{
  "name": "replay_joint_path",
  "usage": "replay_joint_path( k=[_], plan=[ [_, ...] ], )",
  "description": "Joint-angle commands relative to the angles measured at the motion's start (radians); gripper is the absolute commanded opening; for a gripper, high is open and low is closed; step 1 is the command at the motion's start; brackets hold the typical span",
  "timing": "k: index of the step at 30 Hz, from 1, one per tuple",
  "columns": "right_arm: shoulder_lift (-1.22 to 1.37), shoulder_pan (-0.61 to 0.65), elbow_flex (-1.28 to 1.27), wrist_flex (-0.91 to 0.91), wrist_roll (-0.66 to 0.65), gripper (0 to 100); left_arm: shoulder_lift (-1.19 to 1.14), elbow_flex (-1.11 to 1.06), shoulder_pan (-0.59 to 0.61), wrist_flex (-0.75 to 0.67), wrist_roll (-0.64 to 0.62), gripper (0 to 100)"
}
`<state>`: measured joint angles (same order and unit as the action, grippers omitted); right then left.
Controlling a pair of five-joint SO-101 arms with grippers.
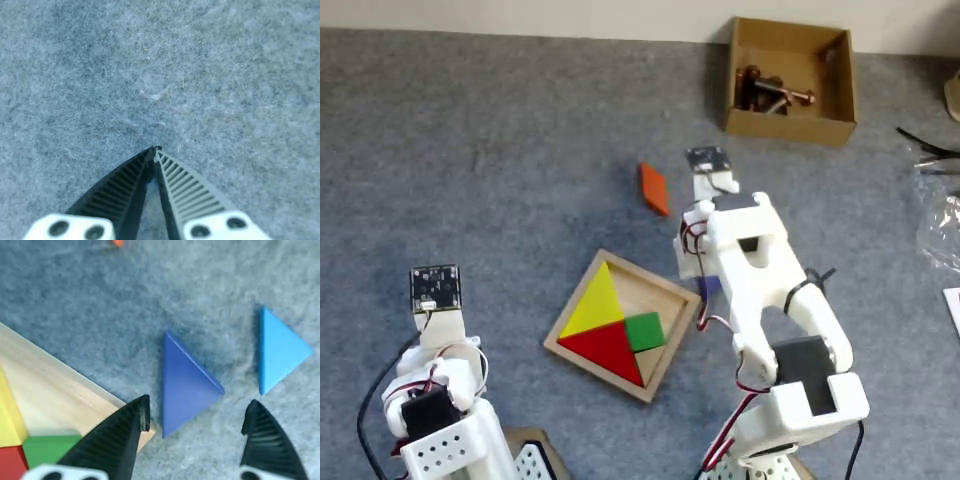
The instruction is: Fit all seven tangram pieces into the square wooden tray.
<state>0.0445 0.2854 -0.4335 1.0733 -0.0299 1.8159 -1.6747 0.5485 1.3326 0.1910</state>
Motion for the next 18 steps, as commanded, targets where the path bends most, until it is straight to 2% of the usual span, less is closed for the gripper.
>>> replay_joint_path(
  k=[1, 5, 18],
  plan=[
    [-0.005, -0.008, 0.062, 0.007, -0.014, 28.6, 0.005, -0.021, -0.015, 0.005, -0.009, 1],
    [-0.005, -0.008, 0.058, -0.059, -0.014, 28.6, 0.005, -0.021, -0.015, 0.005, -0.009, 1],
    [0.077, -0.007, 0.064, -0.058, -0.005, 28.5, 0.005, -0.021, -0.015, 0.005, -0.009, 1]
  ],
)
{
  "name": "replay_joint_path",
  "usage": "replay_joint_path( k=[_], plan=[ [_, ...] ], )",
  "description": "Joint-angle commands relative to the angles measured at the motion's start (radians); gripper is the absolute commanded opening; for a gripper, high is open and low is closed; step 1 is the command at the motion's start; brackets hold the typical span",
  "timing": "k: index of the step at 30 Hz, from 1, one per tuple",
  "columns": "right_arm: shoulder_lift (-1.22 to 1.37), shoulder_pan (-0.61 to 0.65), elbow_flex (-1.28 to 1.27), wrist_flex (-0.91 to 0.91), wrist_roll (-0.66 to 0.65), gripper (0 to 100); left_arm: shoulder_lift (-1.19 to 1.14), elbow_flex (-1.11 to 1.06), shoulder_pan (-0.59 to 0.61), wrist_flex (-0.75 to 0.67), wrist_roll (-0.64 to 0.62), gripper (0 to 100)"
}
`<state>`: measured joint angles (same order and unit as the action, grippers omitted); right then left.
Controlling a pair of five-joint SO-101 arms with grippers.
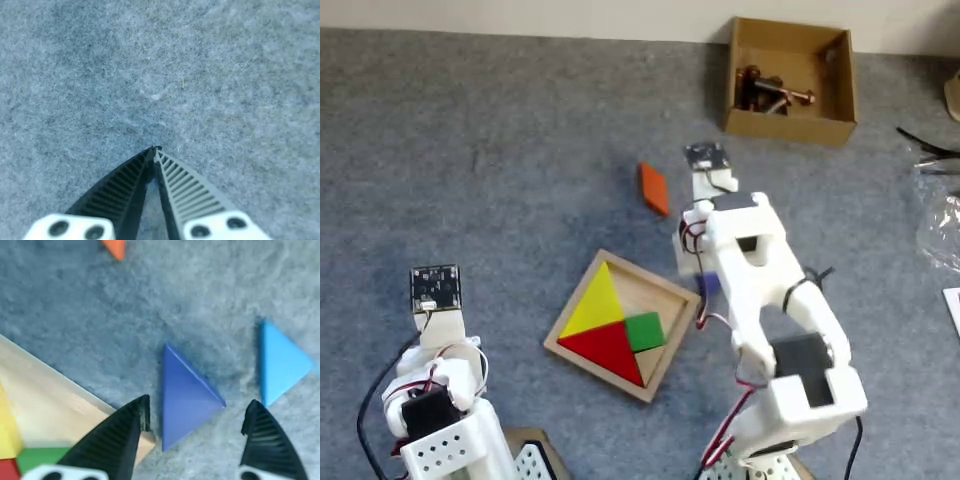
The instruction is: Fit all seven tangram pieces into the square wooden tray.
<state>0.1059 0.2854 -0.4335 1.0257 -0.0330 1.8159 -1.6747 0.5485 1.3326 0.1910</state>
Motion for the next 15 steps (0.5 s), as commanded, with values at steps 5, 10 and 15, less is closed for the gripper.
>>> replay_joint_path(
  k=[5, 10, 15],
  plan=[
    [0.018, -0.007, 0.064, -0.012, -0.002, 28.5, 0.005, -0.021, -0.015, 0.005, -0.009, 1],
    [0.019, -0.007, 0.064, -0.041, -0.012, 28.5, 0.005, -0.021, -0.015, 0.005, -0.009, 1],
    [0.019, -0.007, 0.062, -0.061, -0.052, 25.1, 0.005, -0.021, -0.015, 0.005, -0.009, 1]
  ],
)
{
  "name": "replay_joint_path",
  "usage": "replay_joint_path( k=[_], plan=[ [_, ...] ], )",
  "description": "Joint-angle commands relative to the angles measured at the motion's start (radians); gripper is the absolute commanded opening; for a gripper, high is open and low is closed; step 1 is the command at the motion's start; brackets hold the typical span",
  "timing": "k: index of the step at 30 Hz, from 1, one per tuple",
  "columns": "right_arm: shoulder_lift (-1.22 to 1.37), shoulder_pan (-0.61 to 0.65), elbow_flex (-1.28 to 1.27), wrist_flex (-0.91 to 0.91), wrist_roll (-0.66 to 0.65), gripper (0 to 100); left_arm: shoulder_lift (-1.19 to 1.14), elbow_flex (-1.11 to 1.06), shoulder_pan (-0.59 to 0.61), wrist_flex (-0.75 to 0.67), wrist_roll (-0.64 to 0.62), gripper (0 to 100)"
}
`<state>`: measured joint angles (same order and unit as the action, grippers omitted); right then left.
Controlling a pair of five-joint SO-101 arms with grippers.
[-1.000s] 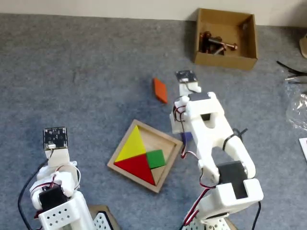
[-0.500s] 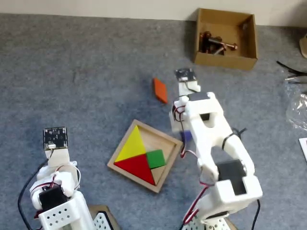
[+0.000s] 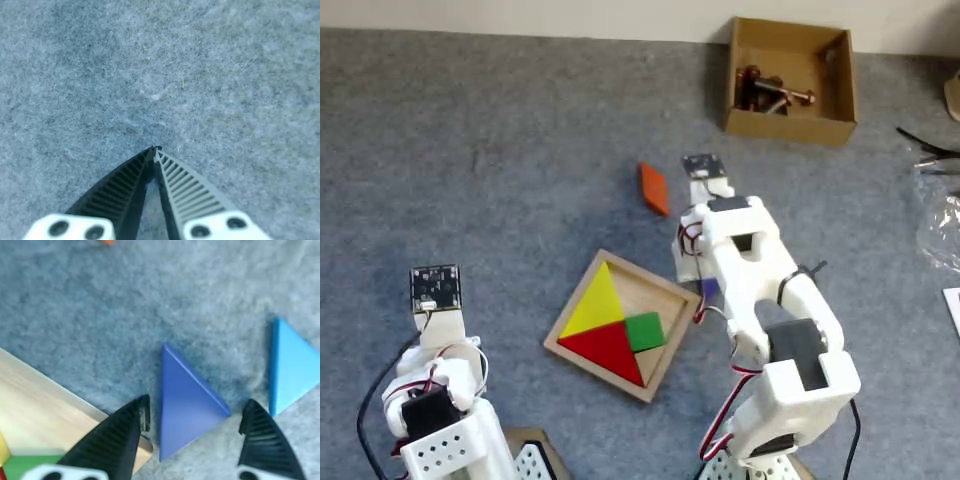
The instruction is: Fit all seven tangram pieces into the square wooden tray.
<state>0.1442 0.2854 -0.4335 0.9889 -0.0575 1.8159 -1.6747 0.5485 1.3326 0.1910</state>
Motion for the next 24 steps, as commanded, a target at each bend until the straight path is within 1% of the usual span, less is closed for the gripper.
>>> replay_joint_path(
  k=[1, 5, 9, 11, 15, 18, 21, 24],
  plan=[
    [-0.019, -0.007, 0.062, -0.024, -0.028, 24.8, 0.005, -0.021, -0.015, 0.005, -0.009, 1],
    [-0.019, -0.007, 0.059, -0.045, -0.035, 24.8, 0.005, -0.021, -0.015, 0.005, -0.009, 1],
    [-0.019, 0.008, 0.059, -0.067, -0.074, 24.6, 0.005, -0.021, -0.015, 0.005, -0.009, 1],
    [-0.019, 0.010, 0.058, -0.067, -0.048, 24.6, 0.005, -0.021, -0.015, 0.005, -0.009, 1],
    [-0.019, 0.010, 0.058, -0.061, -0.041, 24.6, 0.005, -0.021, -0.015, 0.005, -0.009, 1],
    [-0.019, 0.015, 0.062, -0.013, -0.038, 24.6, 0.005, -0.021, -0.015, 0.005, -0.009, 1],
    [-0.021, 0.016, 0.062, -0.007, 0.011, 24.7, 0.005, -0.021, -0.015, 0.005, -0.009, 1],
    [-0.021, 0.019, 0.061, -0.004, 0.014, 24.9, 0.005, -0.021, -0.015, 0.005, -0.009, 1]
  ],
)
